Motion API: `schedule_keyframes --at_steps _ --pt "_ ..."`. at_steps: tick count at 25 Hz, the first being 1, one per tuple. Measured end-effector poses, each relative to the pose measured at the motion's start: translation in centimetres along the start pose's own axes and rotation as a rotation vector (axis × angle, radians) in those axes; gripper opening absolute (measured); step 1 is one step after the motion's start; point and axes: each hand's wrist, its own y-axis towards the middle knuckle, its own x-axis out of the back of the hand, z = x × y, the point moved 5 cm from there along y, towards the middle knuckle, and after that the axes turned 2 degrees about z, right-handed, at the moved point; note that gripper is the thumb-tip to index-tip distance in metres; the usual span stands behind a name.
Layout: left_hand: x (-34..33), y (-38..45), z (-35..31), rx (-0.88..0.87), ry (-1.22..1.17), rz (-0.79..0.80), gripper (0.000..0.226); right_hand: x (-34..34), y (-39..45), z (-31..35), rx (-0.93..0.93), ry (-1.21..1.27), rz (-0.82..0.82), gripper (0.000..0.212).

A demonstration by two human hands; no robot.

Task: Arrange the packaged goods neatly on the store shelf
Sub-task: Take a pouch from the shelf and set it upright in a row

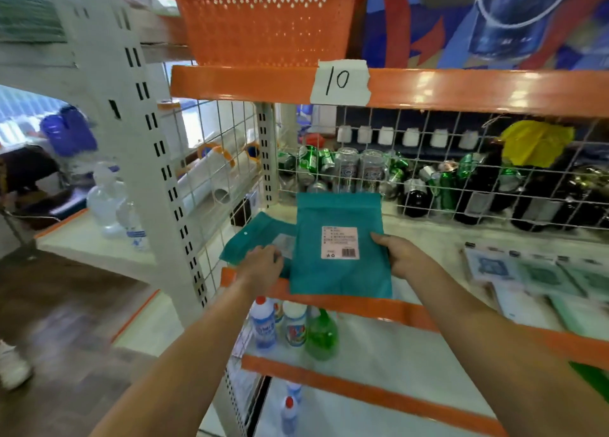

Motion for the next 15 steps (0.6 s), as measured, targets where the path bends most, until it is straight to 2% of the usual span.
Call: schedule_keyframes --at_steps 6,10,15 --pt "-0.2 -1.7 -3.1 -0.067 0.046 0.007 0.029 2.8 -4.4 0.6 0.095 0.026 -0.070 0.028" --pt "0.3 -3.5 -5.2 -0.038 0.024 -0.025 0.025 4.9 -7.4 0.5 0.155 0.086 -0.096 0.028" --pt "-1.9 -7.6 -8.2 -0.005 -0.014 0.020 0.027 7.7 -12.6 -2.1 0.144 0.097 -0.099 0.015"
